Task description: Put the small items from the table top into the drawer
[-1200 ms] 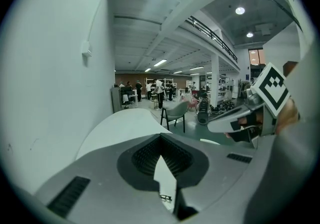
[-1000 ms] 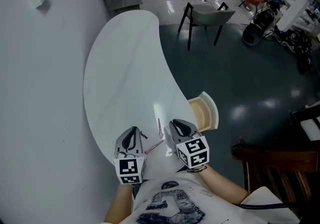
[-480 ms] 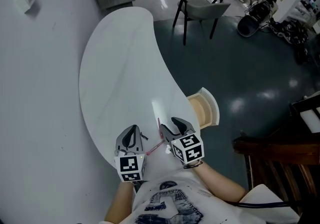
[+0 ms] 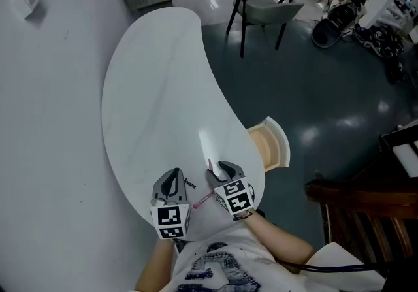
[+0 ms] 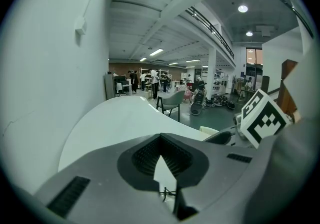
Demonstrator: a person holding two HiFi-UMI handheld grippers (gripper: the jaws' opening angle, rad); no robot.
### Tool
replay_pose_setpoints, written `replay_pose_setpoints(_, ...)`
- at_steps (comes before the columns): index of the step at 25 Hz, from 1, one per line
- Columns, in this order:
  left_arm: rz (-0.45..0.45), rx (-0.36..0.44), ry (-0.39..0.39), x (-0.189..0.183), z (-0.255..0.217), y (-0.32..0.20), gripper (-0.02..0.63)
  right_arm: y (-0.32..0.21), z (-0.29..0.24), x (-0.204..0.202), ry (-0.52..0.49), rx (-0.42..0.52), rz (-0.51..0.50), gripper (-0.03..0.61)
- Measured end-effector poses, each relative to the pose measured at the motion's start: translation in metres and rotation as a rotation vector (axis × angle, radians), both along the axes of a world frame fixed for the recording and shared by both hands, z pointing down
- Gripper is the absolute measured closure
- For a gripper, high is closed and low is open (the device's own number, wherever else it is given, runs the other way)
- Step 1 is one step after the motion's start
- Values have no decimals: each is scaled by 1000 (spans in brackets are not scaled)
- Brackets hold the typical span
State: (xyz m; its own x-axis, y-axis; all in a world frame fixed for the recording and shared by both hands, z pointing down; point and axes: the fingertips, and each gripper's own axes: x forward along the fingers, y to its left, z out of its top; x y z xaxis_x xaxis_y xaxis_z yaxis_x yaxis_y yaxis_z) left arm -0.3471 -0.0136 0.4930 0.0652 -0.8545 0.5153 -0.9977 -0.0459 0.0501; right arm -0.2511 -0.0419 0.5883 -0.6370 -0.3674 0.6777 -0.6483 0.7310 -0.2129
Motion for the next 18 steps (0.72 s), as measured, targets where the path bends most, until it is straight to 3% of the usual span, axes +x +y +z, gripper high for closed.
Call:
replay_pose_setpoints(6,19,-33,4,0,13,-3,594,4,33,-5,38,-55,-15,388)
replay_pose_setpoints(18,44,-63,15,0,29,-16,594,4,52,-8,119,-60,-40,414)
